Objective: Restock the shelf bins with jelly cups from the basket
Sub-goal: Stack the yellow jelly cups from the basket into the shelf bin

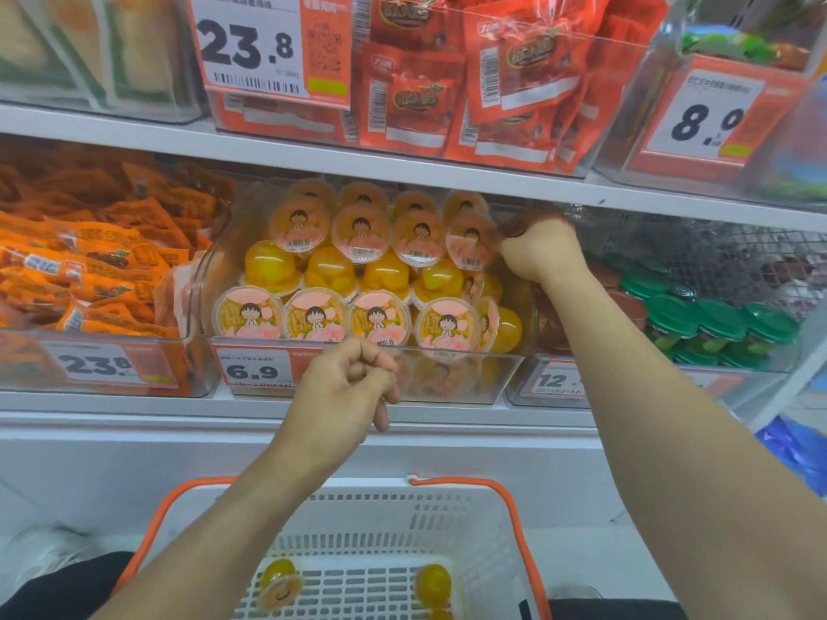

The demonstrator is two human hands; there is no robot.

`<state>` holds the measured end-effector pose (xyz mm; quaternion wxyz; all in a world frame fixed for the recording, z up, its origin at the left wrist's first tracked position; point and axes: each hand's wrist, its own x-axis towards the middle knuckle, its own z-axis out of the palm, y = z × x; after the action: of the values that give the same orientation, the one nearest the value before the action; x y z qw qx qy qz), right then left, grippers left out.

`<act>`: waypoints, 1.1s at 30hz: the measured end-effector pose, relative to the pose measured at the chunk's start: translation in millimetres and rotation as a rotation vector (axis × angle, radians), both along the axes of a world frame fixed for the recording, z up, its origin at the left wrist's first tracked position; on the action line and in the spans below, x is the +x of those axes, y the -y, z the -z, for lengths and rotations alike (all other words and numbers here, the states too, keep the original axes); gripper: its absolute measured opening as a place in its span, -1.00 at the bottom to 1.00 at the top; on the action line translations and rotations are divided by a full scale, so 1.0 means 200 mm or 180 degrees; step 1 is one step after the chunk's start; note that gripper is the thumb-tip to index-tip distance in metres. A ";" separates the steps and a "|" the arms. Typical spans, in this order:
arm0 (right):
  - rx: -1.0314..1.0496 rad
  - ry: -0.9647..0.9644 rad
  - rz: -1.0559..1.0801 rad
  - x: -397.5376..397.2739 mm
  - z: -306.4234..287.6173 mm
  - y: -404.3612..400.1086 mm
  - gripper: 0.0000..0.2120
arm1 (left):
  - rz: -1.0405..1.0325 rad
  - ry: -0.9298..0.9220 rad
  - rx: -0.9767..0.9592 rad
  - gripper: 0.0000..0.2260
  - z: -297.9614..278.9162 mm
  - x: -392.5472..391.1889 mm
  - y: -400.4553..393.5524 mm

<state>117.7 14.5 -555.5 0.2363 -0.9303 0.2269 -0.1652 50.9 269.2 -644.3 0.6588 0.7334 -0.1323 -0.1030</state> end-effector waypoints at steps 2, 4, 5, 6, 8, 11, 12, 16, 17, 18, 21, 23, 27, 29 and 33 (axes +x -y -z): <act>-0.0050 0.0023 -0.0012 -0.01 0.00 0.00 -0.69 | 0.0021 -0.0002 0.0030 -0.88 0.00 0.00 0.00; -0.0068 0.0013 0.0002 -0.01 0.00 0.00 -0.72 | 0.0028 -0.0019 0.0043 -0.88 0.01 0.00 0.01; -0.0083 0.0002 0.0021 -0.01 0.00 0.00 -0.75 | 0.0031 -0.0024 0.0045 -0.88 0.02 0.00 0.01; -0.0100 -0.0005 0.0030 -0.02 0.00 -0.01 -0.78 | 0.0031 -0.0028 0.0044 -0.88 0.03 0.00 0.01; -0.0171 -0.0005 -0.0010 -0.04 -0.01 -0.03 -0.79 | 0.0029 -0.0049 0.0046 -0.89 0.04 0.00 0.02; -0.0285 0.0091 -0.0070 -0.07 -0.02 -0.05 -0.78 | 0.0077 -0.0086 0.0074 -0.88 0.07 0.00 0.03; -0.0308 0.0184 -0.0065 -0.09 -0.02 -0.06 -0.77 | 0.0105 -0.0097 0.0111 -0.88 0.08 0.00 0.04; -0.0564 0.0773 -0.0287 -0.23 0.02 -0.15 -0.88 | 0.0327 -0.0199 0.0595 -0.88 0.22 -0.01 0.04; -0.0647 0.0953 -0.0401 -0.30 0.04 -0.19 -0.92 | 0.0425 -0.0274 0.0800 -0.87 0.28 -0.01 0.03; -0.0724 0.1122 -0.0540 -0.37 0.07 -0.24 -0.93 | 0.0521 -0.0374 0.1020 -0.85 0.34 -0.01 0.03; -0.0726 0.1286 -0.1331 -0.58 0.24 -0.41 -0.89 | 0.0860 -0.0612 0.1912 -0.81 0.57 0.01 0.00; -0.0690 0.0845 -0.1951 -0.68 0.44 -0.51 -0.85 | 0.1012 -0.0620 0.2624 -0.80 0.74 0.01 -0.05; -0.0825 -0.1296 -0.2564 -0.81 0.99 -0.60 -0.80 | 0.0901 -0.0691 0.3439 -0.77 1.11 -0.04 -0.24; -0.0647 -0.2349 -0.2414 -0.86 1.28 -0.58 -0.72 | 0.0806 -0.0773 0.3687 -0.65 1.30 -0.08 -0.34; -0.0143 -0.3193 -0.1851 -0.98 1.72 -0.50 -0.47 | 0.0763 -0.0613 0.3980 -0.37 1.56 -0.12 -0.46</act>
<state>-77.4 115.3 -899.8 0.1157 -0.9236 0.0427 0.3628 26.9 360.3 -956.9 0.0997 0.9466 -0.0686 -0.2989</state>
